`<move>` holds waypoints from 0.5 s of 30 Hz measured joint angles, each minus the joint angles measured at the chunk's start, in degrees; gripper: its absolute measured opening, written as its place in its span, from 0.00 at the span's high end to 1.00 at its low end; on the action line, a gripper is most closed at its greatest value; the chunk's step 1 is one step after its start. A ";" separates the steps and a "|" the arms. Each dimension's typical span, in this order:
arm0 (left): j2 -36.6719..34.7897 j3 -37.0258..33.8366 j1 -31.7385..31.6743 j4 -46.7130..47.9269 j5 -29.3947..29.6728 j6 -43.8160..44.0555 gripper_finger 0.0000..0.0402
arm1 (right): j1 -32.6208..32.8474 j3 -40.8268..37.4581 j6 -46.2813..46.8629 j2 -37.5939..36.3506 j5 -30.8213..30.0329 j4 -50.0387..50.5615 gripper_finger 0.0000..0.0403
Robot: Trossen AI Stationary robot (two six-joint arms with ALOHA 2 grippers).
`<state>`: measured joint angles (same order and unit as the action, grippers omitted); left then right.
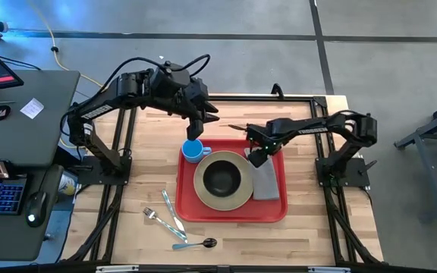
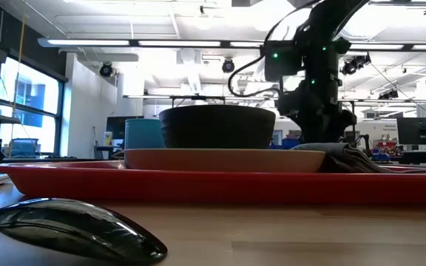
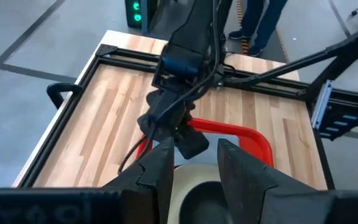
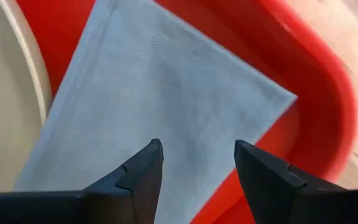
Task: Set up tray
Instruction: Put the gray napkin on the red tray to the right of the brown plate
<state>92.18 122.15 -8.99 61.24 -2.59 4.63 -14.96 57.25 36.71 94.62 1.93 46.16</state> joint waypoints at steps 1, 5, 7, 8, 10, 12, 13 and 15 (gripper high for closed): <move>0.02 0.00 0.00 0.08 0.28 0.12 0.61 | 0.02 0.00 -0.22 0.57 -0.04 -0.65 0.53; 0.04 0.00 0.00 0.19 0.84 0.17 0.61 | -0.09 0.00 -0.97 3.14 -0.26 -1.51 0.53; 0.04 0.00 0.00 0.19 1.62 0.17 0.61 | -0.11 0.00 -0.53 4.54 -1.20 -0.74 0.54; 0.07 0.00 0.00 0.21 1.93 0.18 0.61 | -0.11 0.00 0.08 5.12 -1.72 -0.28 0.54; 0.07 0.00 0.00 0.19 2.07 0.42 0.61 | -0.11 0.08 0.63 5.85 -2.19 0.70 0.55; 0.07 0.00 0.00 0.21 2.12 1.05 0.61 | -0.10 0.17 0.65 6.29 -2.26 1.38 0.56; 0.07 0.00 0.00 0.21 2.12 1.27 0.61 | -0.11 0.20 0.57 6.33 -2.28 1.63 0.56; 0.09 0.00 0.00 0.19 2.14 1.41 0.61 | -0.10 0.17 0.50 6.35 -2.30 2.32 0.57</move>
<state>92.27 122.15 -8.99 61.43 -0.45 6.04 -15.07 57.43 37.21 100.97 -0.36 48.48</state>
